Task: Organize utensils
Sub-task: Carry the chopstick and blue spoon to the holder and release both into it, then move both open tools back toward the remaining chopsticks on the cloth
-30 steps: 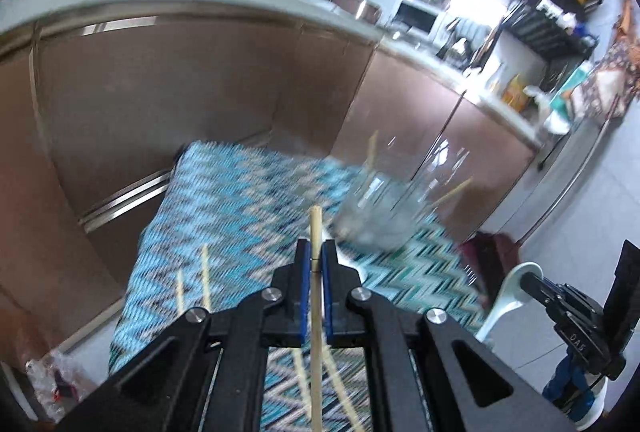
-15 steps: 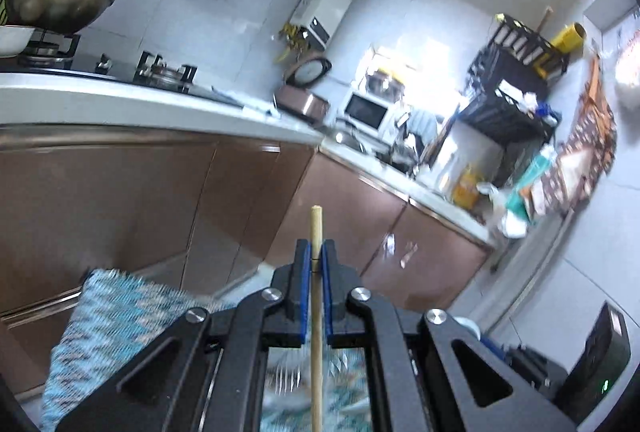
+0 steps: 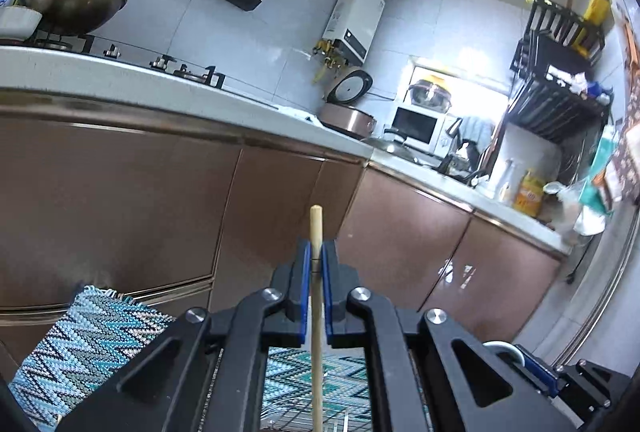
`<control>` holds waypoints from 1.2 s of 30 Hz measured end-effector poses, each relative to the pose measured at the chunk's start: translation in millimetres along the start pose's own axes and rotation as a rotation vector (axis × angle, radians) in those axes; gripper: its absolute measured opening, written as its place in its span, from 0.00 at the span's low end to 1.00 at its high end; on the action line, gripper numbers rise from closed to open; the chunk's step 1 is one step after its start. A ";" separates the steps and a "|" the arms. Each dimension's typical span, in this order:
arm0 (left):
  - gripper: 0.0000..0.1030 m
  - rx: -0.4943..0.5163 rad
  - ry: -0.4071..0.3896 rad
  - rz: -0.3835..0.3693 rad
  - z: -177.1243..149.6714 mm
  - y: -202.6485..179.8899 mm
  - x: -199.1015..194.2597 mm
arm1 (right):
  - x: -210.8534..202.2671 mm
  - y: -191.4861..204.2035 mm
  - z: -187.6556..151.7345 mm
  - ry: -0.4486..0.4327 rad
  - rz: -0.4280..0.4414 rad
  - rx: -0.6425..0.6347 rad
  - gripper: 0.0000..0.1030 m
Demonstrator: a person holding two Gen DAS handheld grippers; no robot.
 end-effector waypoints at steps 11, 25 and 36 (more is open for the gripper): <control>0.30 0.008 0.006 0.005 -13.9 12.2 -27.1 | -3.2 5.4 -20.4 -0.011 0.060 0.098 0.31; 0.51 0.093 -0.001 0.051 36.8 20.4 -156.7 | -119.1 -14.1 -11.7 -0.115 0.007 0.206 0.68; 0.51 0.116 -0.002 0.164 65.1 85.5 -277.6 | -228.2 -5.5 -10.6 -0.224 0.005 0.244 0.96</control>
Point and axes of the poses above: each gripper's, at about its wrist camera, not at the fingertips, and x roughly the way its jaws point, y to its left, z to its top, the point moved 7 cm from there along x, roughly the way its jaws point, and after that the axes turned 10 degrees about -x, right-handed, at the moved point
